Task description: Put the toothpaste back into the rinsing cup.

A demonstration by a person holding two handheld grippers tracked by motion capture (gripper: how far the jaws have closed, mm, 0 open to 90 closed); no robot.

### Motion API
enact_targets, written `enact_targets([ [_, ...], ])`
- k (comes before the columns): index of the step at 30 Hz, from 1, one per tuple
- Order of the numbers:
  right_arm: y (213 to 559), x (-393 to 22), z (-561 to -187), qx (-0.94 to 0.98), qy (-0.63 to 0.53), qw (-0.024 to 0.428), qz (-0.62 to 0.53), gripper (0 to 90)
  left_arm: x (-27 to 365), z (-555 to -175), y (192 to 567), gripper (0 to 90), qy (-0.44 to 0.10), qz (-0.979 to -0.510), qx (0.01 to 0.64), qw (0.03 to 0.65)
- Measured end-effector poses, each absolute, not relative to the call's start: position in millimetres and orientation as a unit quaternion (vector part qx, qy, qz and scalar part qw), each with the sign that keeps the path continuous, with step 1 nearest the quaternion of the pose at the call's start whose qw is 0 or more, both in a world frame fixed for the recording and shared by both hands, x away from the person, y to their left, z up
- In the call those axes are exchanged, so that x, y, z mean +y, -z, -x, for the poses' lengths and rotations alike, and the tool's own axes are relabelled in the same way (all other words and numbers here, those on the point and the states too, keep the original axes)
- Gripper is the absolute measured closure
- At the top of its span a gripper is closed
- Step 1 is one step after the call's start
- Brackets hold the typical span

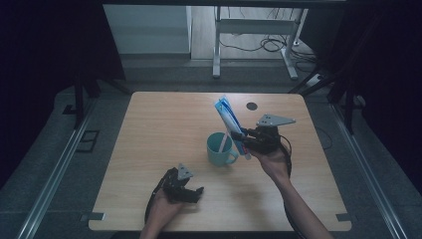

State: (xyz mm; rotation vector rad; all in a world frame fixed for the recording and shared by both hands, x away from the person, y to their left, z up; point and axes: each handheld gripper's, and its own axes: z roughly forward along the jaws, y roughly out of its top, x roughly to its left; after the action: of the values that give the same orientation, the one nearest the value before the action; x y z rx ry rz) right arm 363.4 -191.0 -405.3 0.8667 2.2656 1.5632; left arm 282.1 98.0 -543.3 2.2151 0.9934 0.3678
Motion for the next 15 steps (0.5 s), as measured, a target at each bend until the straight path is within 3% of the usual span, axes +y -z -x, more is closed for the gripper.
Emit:
enact_targets([
  [15, 413.9, -171.8, -371.3, 0.778, -0.542, 0.121, -0.295, 71.8, 98.1, -282.1, 543.3, 9.5, -0.141, -0.850, 0.381, 0.336],
])
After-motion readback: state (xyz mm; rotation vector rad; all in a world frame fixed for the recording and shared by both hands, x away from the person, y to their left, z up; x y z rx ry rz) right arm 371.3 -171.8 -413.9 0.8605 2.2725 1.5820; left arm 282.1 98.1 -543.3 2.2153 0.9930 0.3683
